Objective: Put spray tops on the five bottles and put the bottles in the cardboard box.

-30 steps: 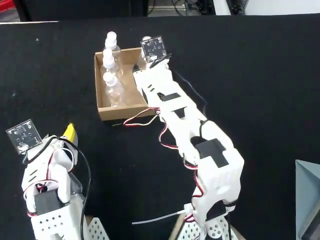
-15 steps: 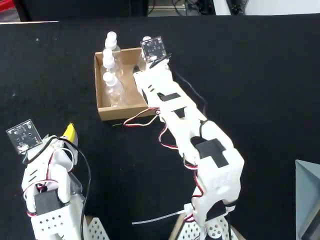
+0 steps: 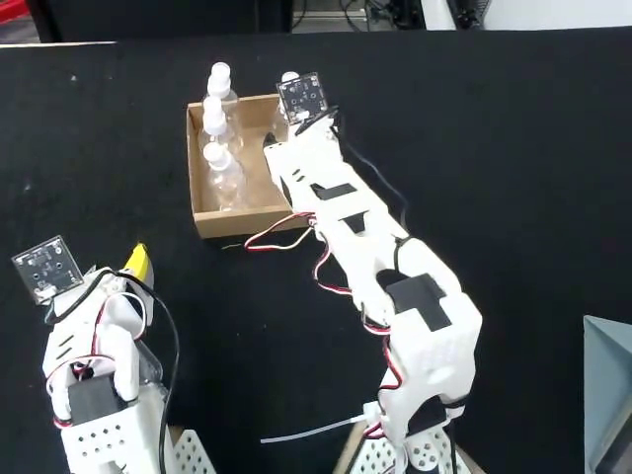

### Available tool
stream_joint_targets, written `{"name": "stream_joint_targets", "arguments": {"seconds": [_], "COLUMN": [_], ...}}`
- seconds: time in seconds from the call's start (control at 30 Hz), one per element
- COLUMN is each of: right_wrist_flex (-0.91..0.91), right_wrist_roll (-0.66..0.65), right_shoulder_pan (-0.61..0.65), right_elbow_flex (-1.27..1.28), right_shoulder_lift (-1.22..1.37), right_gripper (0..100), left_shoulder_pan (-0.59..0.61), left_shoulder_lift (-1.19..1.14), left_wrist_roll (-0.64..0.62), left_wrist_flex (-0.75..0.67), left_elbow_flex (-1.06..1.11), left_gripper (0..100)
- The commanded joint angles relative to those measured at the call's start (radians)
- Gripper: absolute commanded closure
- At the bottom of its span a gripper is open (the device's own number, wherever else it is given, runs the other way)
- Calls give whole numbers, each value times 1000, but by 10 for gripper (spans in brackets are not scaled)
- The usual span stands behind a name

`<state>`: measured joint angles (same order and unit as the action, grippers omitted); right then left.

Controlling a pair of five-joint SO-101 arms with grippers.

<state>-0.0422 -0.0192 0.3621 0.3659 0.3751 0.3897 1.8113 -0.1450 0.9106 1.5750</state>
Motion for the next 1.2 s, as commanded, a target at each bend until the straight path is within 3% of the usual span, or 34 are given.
{"name": "stream_joint_targets", "arguments": {"seconds": [0.0,0.27,0.97,1.17], "right_wrist_flex": [17,104,114,308], "right_wrist_roll": [3,8,3,3], "right_shoulder_pan": [-20,-18,-20,-20], "right_elbow_flex": [-10,56,387,394], "right_shoulder_lift": [-88,-216,-604,-720], "right_gripper": [623,623,624,624], "left_shoulder_pan": [13,13,13,13], "left_shoulder_lift": [12,12,12,12], "left_wrist_roll": [6,6,6,6], "left_wrist_flex": [-20,-21,-21,-23], "left_elbow_flex": [-7,-7,-7,-7], "left_gripper": [765,765,765,765]}}
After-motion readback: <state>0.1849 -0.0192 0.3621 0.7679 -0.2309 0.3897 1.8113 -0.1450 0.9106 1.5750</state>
